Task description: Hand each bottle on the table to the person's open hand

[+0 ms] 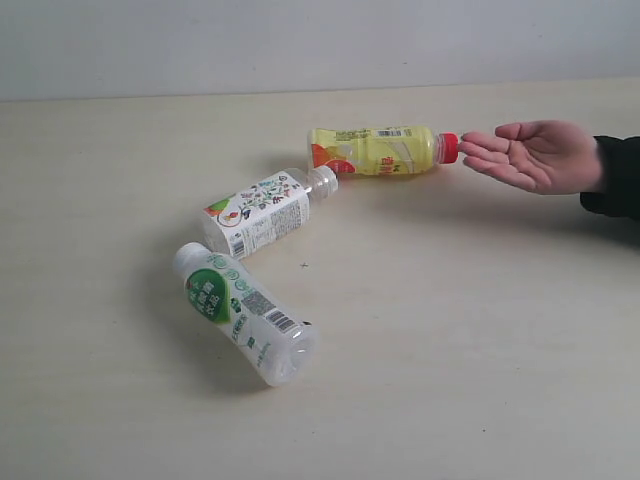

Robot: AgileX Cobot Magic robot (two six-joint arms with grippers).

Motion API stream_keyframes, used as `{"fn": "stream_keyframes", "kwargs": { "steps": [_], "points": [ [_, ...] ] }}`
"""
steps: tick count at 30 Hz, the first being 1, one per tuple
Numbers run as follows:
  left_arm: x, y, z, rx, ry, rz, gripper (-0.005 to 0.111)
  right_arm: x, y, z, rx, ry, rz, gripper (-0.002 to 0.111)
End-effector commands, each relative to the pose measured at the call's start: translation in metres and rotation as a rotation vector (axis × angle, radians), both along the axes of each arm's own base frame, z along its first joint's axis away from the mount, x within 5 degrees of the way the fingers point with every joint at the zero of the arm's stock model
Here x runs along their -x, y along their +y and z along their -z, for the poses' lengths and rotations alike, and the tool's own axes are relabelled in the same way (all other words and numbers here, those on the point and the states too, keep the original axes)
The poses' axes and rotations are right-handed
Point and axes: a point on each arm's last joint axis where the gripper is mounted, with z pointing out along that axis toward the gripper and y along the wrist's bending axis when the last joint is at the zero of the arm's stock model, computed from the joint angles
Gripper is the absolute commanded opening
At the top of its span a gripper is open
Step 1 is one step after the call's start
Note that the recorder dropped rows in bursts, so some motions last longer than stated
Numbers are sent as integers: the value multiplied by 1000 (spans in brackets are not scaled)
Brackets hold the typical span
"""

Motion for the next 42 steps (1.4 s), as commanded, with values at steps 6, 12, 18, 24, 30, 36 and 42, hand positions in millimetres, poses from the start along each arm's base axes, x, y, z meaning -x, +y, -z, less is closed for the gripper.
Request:
{"fn": "stream_keyframes", "kwargs": {
  "steps": [6, 12, 18, 24, 30, 36, 42],
  "points": [
    [0, 0, -1, 7, -13, 6, 0, 22, 78, 37, 59, 87, -172, 100],
    [0, 0, -1, 7, -13, 6, 0, 36, 128, 81, 175, 149, -266, 100],
    [0, 0, -1, 7, -13, 6, 0, 46, 164, 127, 278, 211, -345, 100],
    [0, 0, -1, 7, -13, 6, 0, 42, 171, 148, 331, 231, -351, 100],
    [0, 0, -1, 7, -13, 6, 0, 35, 176, 161, 340, 207, -318, 100],
    [0, 0, -1, 7, -13, 6, 0, 32, 180, 180, 366, 237, -313, 100],
    [0, 0, -1, 7, -13, 6, 0, 29, 184, 203, 405, 277, -314, 100]
  ]
}}
